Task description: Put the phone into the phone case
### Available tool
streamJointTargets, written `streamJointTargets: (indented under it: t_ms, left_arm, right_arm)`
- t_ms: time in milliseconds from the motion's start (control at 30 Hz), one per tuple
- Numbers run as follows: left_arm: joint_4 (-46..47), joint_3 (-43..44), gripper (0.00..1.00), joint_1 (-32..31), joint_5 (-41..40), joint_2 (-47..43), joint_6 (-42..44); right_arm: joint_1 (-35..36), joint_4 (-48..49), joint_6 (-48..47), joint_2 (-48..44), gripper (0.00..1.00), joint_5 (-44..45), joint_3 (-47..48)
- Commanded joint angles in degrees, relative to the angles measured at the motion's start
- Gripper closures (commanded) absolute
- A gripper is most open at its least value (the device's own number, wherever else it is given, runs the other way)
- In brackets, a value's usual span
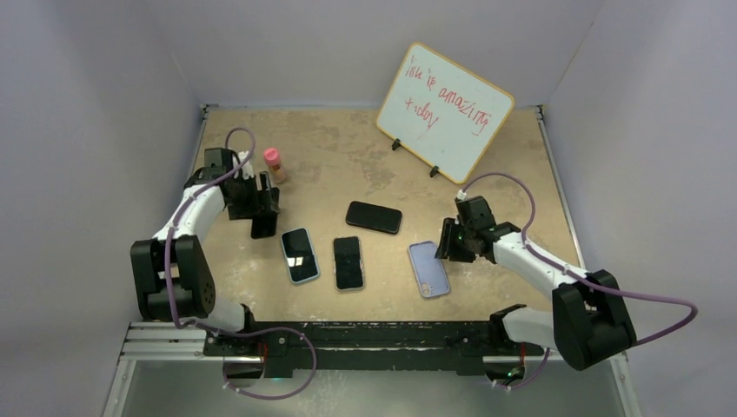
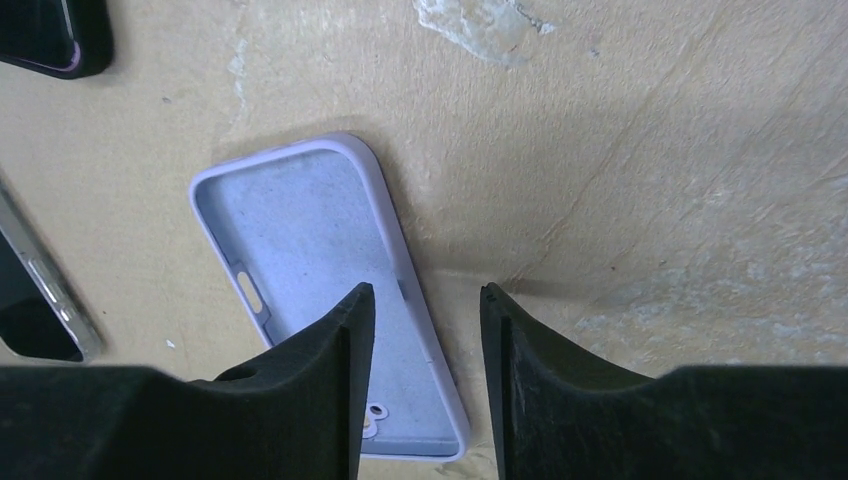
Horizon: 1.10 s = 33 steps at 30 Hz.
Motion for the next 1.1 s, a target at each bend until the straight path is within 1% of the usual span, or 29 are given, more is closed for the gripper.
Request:
streamJointTargets:
  t_ms: [0, 233, 367, 467, 533, 600, 667, 700, 733, 767, 867, 933, 1067]
  left_arm:
    - [1.99, -2.32, 0.74, -1.40, 5.56, -4.46, -2.11]
    - [2.87, -5.68, 0.76, -3.89, 9.88, -8.67, -3.73]
    - [2.53, -6.33, 0.77, -5.71, 13.06, -10.53, -5.57]
    - [2.59, -6.32, 0.77, -7.24, 14.30, -12.23, -7.43]
    - [3.82, -7.17, 0.77, -9.65, 14.15, -13.59, -10.04]
    - [4.39, -7.58, 0.77, -11.48, 14.34, -13.62, -12.89]
    - [5.27, -7.85, 0.77, -13.42, 15.13, -12.79, -13.98]
    - [5.68, -8.10, 0.77, -14.34, 15.12, -12.29, -14.27]
    - [6.38, -8.51, 0.77, -14.93, 15.04, -11.89, -14.65]
    - [7.18, -8.90, 0.78, -15.34, 15.30, -11.54, -15.09]
    - [8.79, -9.44, 0.79, -16.38, 15.81, -10.74, -16.12]
    - [9.41, -9.27, 0.79, -17.20, 15.78, -10.53, -16.42]
    - [10.56, -8.89, 0.79, -19.13, 15.74, -10.44, -17.18]
  right_arm:
    - [0.16, 0.87, 0.83, 1.63, 0.56, -1.84, -1.04]
    - [1.70, 2.49, 2.58, 3.23, 0.61, -4.22, -1.34]
    - [2.94, 3.98, 6.15, 3.60, 0.64, -5.39, -1.75]
    - [3.15, 5.98, 10.95, 3.85, 0.67, -7.22, -3.00]
    - [3.15, 8.36, 15.26, 3.83, 0.68, -9.10, -4.63]
    - [3.23, 11.98, 20.43, 3.41, 0.68, -11.41, -6.97]
    - [3.71, 16.18, 25.73, 2.95, 0.67, -12.81, -9.16]
    - [4.34, 16.96, 26.48, 2.96, 0.67, -12.66, -9.52]
    - [4.72, 17.07, 25.82, 3.22, 0.65, -11.89, -9.08]
    - [4.81, 15.17, 23.52, 3.70, 0.64, -10.70, -7.63]
    - [4.91, 5.30, 13.56, 4.17, 0.59, -4.78, -1.75]
    - [4.98, 1.56, 7.81, 2.69, 0.59, -2.91, 0.17]
    - [6.58, -2.20, 2.08, 1.40, 0.59, 0.34, 2.87]
